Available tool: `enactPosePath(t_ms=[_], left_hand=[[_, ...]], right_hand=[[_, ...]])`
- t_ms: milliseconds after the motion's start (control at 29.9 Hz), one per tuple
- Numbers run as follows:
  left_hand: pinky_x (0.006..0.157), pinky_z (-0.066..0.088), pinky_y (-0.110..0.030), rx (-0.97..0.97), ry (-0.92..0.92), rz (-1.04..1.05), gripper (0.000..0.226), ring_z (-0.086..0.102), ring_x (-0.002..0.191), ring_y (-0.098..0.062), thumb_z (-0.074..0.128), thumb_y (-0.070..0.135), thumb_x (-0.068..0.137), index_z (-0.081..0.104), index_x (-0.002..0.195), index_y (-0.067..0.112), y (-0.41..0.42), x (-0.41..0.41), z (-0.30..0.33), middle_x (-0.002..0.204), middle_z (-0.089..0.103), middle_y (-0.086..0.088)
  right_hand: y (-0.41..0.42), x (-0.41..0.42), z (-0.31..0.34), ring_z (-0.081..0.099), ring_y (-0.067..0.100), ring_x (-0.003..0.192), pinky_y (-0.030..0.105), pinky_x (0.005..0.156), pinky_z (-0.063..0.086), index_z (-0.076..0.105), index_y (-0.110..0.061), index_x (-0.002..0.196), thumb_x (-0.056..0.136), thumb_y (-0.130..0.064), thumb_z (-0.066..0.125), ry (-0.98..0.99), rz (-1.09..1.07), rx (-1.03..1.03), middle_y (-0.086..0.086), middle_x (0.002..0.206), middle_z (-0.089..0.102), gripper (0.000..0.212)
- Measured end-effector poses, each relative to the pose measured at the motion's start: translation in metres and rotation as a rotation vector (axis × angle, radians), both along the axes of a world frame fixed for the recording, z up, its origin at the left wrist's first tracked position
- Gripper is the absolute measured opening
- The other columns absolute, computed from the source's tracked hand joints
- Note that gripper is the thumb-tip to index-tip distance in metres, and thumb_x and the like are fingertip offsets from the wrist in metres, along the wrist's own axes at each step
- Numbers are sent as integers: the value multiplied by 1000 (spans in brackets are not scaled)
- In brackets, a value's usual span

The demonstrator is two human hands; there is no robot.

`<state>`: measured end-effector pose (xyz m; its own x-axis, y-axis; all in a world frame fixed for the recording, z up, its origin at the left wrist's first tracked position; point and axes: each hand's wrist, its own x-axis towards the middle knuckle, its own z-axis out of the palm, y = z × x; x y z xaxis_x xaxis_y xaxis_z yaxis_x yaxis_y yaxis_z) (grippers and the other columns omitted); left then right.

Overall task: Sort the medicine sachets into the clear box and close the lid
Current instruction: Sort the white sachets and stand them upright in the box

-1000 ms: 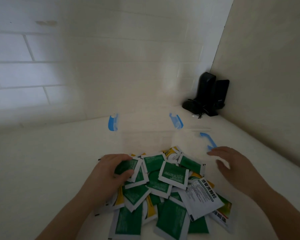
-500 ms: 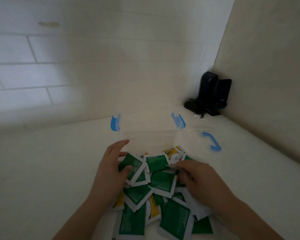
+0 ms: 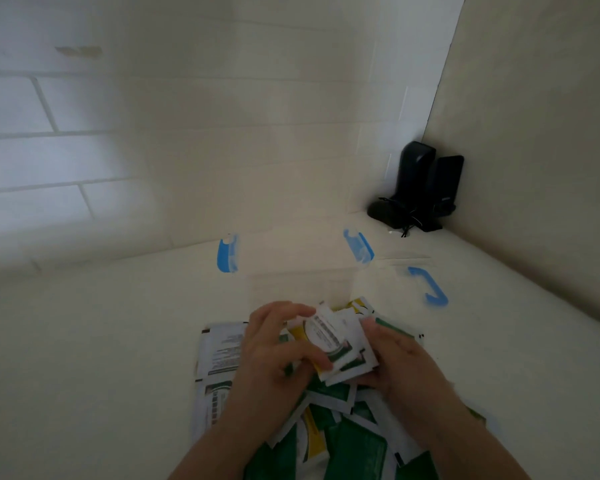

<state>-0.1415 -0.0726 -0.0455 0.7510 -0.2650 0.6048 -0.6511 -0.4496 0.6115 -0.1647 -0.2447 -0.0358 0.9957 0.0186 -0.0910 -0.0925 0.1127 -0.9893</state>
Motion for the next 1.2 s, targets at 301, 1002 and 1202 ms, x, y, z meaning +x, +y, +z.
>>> enactPosePath(t_ms=[301, 1002, 1202], left_hand=[[99, 40, -16, -219, 324, -157, 48, 42, 125, -1, 47, 3, 74, 56, 104, 40, 11, -7, -2, 129, 46, 27], [73, 56, -33, -595, 681, 181, 21, 69, 85, -13, 48, 18, 91, 62, 96, 33, 19, 10, -11, 95, 73, 5], [66, 54, -17, -417, 579, 70, 20, 67, 80, -1, 48, 21, 91, 58, 91, 38, 15, 4, -12, 91, 71, 14]], right_hand=[[4, -8, 2, 62, 0, 95, 23, 84, 53, 51, -31, 123, 87, -19, 56, -196, 32, -501, -14, 110, 66, 39], [13, -14, 3, 60, -3, 77, 12, 73, 51, 69, -28, 88, 81, -22, 64, -632, 0, -1205, -15, 85, 70, 10], [0, -15, 16, 63, -7, 72, 2, 56, 45, 60, -44, 80, 83, -21, 57, -473, -327, -574, -32, 82, 67, 23]])
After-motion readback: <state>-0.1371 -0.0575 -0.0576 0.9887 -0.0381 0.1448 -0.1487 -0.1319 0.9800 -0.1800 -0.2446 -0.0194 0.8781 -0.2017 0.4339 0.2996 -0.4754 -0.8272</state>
